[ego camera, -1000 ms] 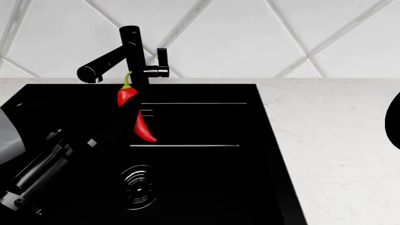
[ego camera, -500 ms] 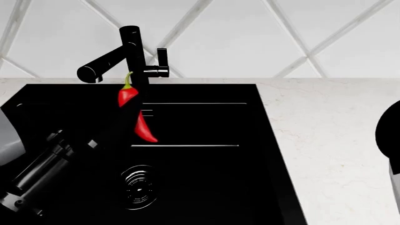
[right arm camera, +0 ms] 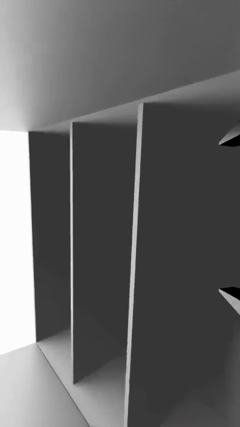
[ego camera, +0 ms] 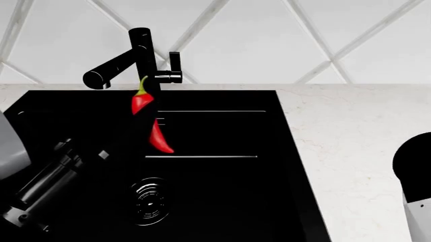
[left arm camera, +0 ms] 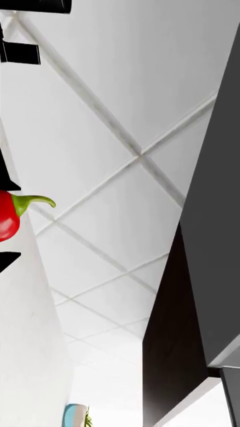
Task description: Pick the chili pepper, brussel sprout from the counter and place them in the cabinet. Then close the cabinet.
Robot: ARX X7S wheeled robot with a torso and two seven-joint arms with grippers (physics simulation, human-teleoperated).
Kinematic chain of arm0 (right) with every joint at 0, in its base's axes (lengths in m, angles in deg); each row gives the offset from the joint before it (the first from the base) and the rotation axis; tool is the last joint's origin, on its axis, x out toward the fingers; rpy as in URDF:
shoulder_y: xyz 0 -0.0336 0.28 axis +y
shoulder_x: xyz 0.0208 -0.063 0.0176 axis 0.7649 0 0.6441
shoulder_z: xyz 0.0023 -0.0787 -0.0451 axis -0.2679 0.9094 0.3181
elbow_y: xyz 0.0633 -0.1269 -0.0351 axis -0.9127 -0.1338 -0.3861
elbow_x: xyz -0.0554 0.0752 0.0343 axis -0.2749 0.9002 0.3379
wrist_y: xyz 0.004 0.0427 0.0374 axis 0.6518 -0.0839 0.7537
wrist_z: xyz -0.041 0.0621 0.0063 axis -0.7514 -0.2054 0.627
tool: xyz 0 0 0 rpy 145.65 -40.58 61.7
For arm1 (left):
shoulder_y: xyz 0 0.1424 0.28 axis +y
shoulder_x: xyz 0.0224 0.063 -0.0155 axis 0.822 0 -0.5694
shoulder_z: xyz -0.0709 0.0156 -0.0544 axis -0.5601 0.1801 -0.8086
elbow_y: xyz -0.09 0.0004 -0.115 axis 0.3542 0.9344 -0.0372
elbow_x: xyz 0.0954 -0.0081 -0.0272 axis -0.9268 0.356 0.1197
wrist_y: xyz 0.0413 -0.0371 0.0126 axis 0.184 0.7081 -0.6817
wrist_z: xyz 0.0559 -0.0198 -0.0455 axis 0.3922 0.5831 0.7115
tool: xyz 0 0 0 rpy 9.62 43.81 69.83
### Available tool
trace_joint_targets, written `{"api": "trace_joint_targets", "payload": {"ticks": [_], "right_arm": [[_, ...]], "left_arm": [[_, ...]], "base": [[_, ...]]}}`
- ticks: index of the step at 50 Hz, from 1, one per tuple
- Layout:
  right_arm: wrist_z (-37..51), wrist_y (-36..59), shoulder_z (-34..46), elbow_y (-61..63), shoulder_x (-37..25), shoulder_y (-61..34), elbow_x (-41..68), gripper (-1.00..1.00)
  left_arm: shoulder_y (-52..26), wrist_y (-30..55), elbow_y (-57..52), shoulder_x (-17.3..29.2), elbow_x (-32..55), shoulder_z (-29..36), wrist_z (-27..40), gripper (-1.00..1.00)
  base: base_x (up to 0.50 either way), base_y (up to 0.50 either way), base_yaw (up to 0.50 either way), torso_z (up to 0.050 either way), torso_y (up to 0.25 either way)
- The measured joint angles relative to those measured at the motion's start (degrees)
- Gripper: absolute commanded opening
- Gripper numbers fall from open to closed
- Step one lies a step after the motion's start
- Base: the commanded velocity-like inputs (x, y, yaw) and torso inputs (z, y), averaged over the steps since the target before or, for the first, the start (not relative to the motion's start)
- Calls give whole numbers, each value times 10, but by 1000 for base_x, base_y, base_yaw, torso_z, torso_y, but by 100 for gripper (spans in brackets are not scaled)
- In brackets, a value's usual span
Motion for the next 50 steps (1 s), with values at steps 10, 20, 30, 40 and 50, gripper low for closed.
{"api": "trace_joint_targets", "payload": {"ticks": [10, 20, 30, 40, 50], "right_arm": [[5, 2, -18, 0, 16, 50, 5, 100], [7, 3, -49, 0, 20, 104, 22, 100], [8, 3, -62, 0, 23, 141, 27, 100], [-15, 3, -55, 0, 50, 222, -29, 100], [-78, -17, -25, -18, 56, 286, -133, 100]], "left_arm": [[-2, 0, -2, 0, 1, 3, 2, -100], [-3, 0, -3, 1, 1, 4, 4, -100], [-6, 0, -1, 1, 0, 7, 4, -100], [-14, 2, 0, 2, 1, 11, 8, -100], [-16, 2, 0, 3, 2, 12, 9, -100]], "base": [[0, 0, 0, 0, 0], [0, 0, 0, 0, 0], [0, 0, 0, 0, 0], [0, 0, 0, 0, 0], [0, 0, 0, 0, 0]]}}
